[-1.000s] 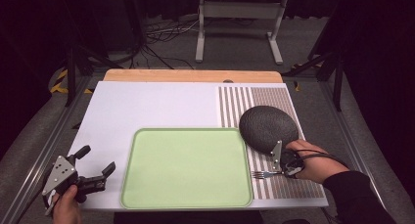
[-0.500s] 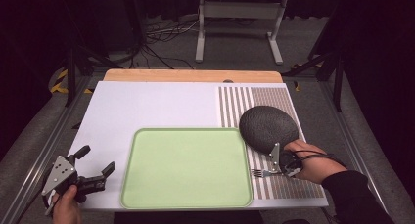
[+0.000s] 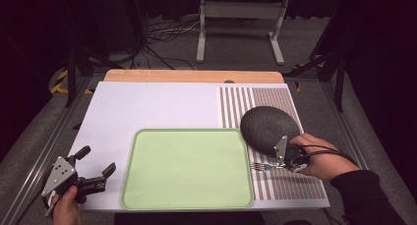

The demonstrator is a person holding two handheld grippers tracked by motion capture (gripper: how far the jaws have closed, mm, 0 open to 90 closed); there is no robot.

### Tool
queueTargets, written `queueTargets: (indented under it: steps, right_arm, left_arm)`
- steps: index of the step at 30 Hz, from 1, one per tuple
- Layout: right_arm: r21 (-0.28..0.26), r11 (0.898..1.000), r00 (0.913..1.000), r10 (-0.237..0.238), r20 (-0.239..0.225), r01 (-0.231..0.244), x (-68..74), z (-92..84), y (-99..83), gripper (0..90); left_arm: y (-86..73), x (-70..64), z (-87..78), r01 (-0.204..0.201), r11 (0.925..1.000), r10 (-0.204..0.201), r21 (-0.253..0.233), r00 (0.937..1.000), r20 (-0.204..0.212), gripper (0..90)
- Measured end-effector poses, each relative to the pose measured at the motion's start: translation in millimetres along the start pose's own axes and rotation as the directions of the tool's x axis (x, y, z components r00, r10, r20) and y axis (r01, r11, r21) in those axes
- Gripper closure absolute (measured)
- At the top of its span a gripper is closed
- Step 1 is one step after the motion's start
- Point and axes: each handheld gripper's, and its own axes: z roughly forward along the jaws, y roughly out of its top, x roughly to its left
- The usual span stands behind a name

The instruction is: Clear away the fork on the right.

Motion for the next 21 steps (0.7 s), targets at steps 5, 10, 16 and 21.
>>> queueTargets:
  steps: [5, 10, 16, 21]
  right_arm:
    - [-0.029, 1.0, 1.0, -0.005, 0.004, 0.005, -1.0, -8.3, 4.4, 78.1]
    - [-0.041, 0.999, 0.9997, -0.019, 0.017, 0.02, -1.9, -15.7, 12.4, 78.1]
    - [-0.084, 0.996, 0.9982, -0.032, 0.051, 0.037, -6.1, -29.2, 31.1, 78.1]
    - [-0.106, 0.994, 0.9985, -0.019, 0.052, 0.025, -9.1, -37.0, 48.7, 78.2]
  left_arm:
    - [-0.1, 0.0, 0.1, 0.001, 1.0, -0.001, 0.0, 1.0, 0.0, 0.0]
    - [-0.2, 0.1, 0.2, 0.001, 1.0, -0.001, 0.0, 1.0, 0.001, 0.0]
    - [-0.2, 0.1, 0.3, 0.003, 1.0, -0.003, 0.0, 1.0, 0.002, 0.0]
    - [-0.3, 0.3, 0.2, 0.004, 1.0, -0.004, -0.003, 1.0, 0.002, 0.0]
